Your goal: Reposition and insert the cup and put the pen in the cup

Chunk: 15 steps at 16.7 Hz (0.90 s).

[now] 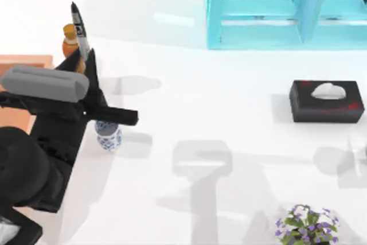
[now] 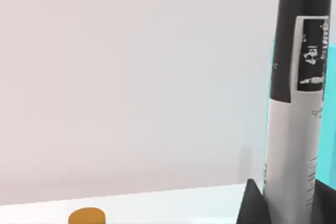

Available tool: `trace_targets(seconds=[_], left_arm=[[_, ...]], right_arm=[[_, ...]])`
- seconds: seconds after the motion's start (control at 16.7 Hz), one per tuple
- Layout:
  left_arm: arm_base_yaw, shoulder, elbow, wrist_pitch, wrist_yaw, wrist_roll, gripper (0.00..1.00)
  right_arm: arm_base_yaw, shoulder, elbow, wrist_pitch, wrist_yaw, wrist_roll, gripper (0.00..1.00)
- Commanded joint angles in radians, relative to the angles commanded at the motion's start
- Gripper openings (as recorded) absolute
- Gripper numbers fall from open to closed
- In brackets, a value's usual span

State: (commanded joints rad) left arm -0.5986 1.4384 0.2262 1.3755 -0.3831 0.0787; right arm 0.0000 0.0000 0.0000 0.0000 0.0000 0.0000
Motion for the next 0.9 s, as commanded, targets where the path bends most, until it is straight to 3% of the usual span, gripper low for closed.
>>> trace_targets(seconds=[0.06,0.84,0.9], left_arm=[[0.0,0.0,0.0,0.0,0.0,0.0,0.0],[0.0,0.0,0.0,0.0,0.0,0.0,0.98],[0.0,0.0,0.0,0.0,0.0,0.0,1.0]], right_arm=[[0.0,0.0,0.0,0.0,0.0,0.0,1.0],[0.0,0.0,0.0,0.0,0.0,0.0,1.0],[0.0,0.0,0.0,0.0,0.0,0.0,1.0]])
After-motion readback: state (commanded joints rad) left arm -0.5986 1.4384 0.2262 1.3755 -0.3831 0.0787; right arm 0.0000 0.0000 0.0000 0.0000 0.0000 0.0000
